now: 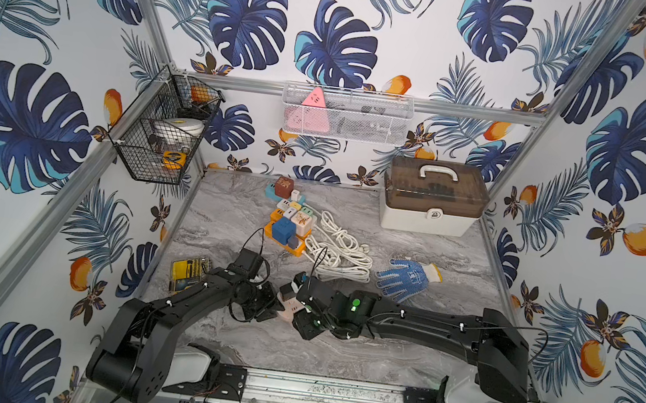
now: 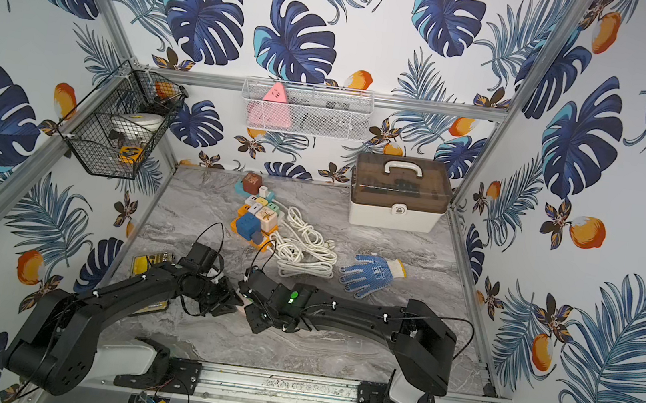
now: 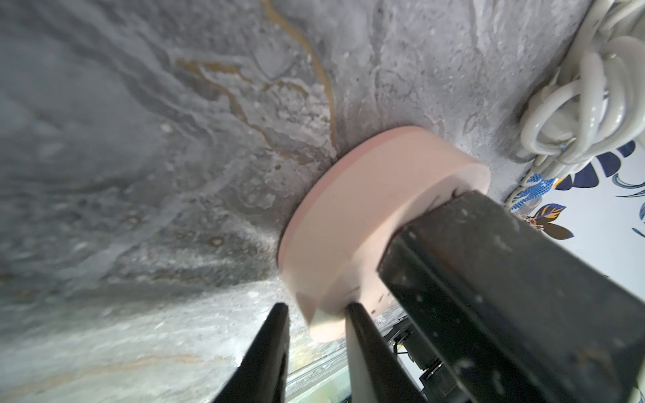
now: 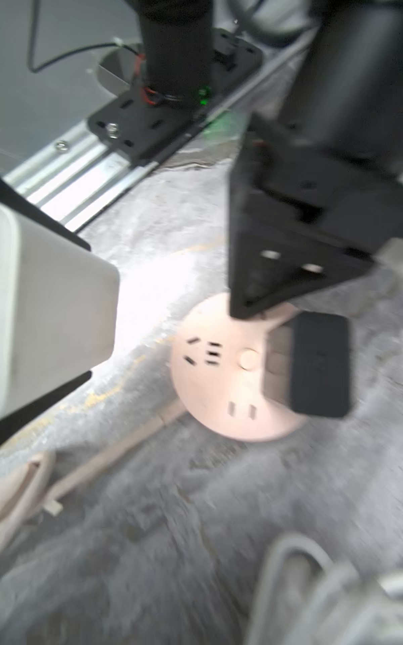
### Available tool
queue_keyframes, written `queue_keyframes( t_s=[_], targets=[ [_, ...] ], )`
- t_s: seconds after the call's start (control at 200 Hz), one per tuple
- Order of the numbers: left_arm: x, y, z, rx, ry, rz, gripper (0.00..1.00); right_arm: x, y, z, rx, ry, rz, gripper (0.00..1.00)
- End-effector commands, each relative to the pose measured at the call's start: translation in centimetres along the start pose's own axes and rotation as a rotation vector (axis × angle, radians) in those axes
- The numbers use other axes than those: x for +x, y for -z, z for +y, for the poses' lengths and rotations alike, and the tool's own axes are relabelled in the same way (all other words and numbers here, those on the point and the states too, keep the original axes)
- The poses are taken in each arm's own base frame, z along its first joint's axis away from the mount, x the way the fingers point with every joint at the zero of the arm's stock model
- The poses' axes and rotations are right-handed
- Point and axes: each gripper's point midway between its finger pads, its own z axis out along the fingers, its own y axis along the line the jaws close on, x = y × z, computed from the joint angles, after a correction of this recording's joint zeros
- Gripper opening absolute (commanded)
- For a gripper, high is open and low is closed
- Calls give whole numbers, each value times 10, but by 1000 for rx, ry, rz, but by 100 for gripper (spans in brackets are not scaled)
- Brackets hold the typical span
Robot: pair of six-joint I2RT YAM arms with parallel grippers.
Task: Pull the plug off the socket
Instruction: Remove the plug from the socket, then place the plug at the center of the board.
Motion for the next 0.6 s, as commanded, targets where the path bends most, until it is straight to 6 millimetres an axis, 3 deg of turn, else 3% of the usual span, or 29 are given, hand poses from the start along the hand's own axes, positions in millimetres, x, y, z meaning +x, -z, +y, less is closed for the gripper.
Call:
queue_keyframes(
  t_s=[0.0, 0.32, 0.345, 0.595],
  targets=[
    [-32, 6, 47, -255, 28, -185, 35, 13, -5, 24, -130, 2, -3, 14],
    [-55, 9, 34, -252, -8, -201, 34, 27, -48, 52, -120, 8, 80, 14],
    [-57, 9, 33, -247, -8, -202, 34, 18, -46, 61, -139, -4, 68, 14],
    [-61, 12, 25, -202, -24, -205, 34, 9, -61, 81, -238, -157, 46, 15]
  ],
)
